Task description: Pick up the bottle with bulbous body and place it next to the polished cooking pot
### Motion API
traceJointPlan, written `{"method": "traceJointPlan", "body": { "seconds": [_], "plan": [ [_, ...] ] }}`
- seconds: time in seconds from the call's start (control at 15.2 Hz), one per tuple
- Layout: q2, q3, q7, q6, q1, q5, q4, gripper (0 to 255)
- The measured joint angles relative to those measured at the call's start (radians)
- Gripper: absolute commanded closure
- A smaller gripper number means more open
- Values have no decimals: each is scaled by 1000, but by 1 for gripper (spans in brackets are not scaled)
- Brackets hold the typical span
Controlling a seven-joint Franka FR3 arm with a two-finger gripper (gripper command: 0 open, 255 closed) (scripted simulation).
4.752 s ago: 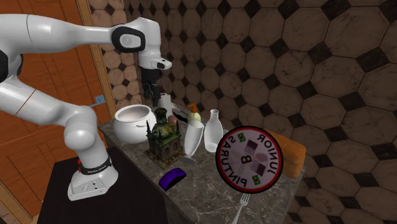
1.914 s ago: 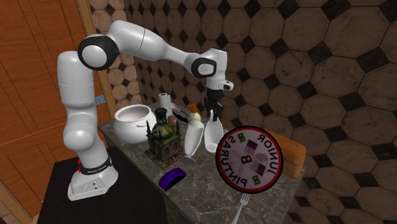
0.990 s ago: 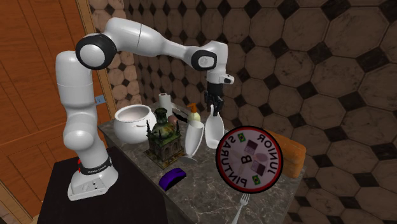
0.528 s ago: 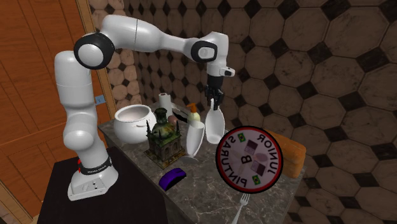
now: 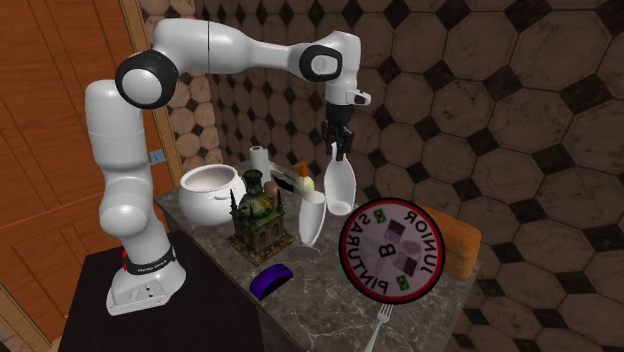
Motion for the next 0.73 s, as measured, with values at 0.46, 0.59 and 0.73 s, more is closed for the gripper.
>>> {"method": "traceJointPlan", "body": {
  "seconds": [0.46, 0.59, 0.73],
  "plan": [
    [18, -1, -6, -97, -2, 2, 116, 255],
    [23, -1, -8, -129, -3, 3, 152, 255],
    [28, -1, -7, -156, -2, 3, 184, 255]
  ]
}}
